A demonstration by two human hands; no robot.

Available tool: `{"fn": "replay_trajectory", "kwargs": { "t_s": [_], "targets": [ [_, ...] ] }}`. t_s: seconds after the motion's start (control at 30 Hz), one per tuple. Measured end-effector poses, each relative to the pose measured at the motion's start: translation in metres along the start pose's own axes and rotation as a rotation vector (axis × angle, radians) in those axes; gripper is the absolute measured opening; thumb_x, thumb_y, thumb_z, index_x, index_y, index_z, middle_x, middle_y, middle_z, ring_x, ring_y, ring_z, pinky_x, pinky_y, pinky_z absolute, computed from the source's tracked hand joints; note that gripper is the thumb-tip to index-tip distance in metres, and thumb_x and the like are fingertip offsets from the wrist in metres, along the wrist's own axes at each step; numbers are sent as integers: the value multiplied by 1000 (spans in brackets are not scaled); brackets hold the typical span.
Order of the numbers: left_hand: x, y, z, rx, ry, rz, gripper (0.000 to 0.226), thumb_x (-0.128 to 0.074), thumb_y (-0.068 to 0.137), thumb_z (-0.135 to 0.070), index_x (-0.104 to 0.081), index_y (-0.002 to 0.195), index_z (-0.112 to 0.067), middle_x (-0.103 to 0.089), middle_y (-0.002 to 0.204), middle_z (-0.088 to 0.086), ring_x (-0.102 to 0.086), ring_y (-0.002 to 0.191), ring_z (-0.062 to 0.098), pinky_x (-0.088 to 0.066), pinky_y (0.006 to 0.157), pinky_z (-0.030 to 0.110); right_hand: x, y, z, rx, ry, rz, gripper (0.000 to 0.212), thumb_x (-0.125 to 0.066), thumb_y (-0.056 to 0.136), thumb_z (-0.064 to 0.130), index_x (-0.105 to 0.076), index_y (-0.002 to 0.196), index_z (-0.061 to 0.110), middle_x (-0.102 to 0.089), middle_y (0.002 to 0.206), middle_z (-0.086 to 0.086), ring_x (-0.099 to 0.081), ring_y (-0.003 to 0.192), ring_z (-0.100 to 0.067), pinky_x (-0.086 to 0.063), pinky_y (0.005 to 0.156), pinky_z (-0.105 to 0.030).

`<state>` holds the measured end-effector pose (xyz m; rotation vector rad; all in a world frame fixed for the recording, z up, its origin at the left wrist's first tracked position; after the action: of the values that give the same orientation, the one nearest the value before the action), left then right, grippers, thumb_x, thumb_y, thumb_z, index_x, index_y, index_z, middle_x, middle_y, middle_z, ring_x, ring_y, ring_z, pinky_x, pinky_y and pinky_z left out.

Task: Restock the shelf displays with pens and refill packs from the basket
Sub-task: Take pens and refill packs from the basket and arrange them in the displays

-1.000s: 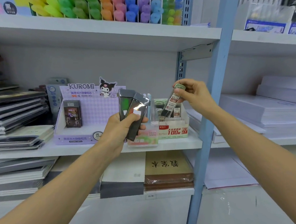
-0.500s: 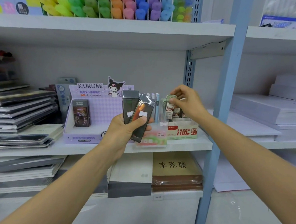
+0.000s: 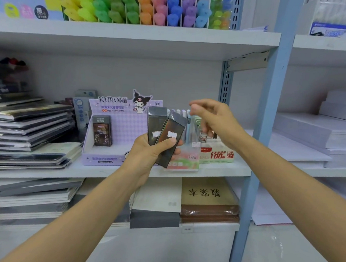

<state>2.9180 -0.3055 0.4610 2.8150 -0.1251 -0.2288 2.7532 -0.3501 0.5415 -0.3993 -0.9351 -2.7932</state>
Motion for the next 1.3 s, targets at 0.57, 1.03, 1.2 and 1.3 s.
{"fn": "replay_trajectory", "kwargs": {
  "t_s": [0.57, 1.03, 1.2, 1.3],
  "targets": [
    [38, -26, -31, -27, -53, -163, 27, -79, 70, -12, -70, 95, -17, -76, 84, 1, -71, 71, 14, -55, 61, 26, -68, -15, 30, -137, 124, 231, 45, -70, 86, 11, -53, 127, 14, -67, 112, -3, -70, 89, -8, -55, 68, -17],
    [193, -53, -14, 31, 582, -340, 17, -49, 99, -20, -65, 101, -21, -69, 92, 4, -66, 73, 8, -52, 61, 25, -167, 51, 63, 92, -219, 130, 20, -63, 91, 5, -62, 111, 4, -67, 106, -15, -64, 101, -29, -58, 80, -43],
    [198, -52, -18, -28, 651, -321, 18, -49, 98, -21, -66, 102, -19, -69, 89, 3, -64, 78, 13, -53, 69, 33, -198, 56, 38, 114, -333, 148, 16, -62, 92, 8, -65, 107, 11, -67, 111, -10, -63, 105, -25, -54, 90, -46],
    [202, -54, -17, -26, 494, -305, 19, -50, 99, -20, -68, 102, -21, -74, 95, -2, -67, 85, 15, -57, 71, 31, -199, 62, 37, 141, -327, 140, 15, -62, 92, 8, -65, 107, 12, -68, 105, -10, -65, 101, -25, -56, 85, -46]
  ]
}}
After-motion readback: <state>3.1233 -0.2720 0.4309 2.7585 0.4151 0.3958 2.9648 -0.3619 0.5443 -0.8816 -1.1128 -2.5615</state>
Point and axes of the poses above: each hand's wrist, its own y-axis towards the middle knuckle, its own x-axis out of the back of the hand, z = x × y, the point moved 10 cm from there along y, towards the middle knuckle
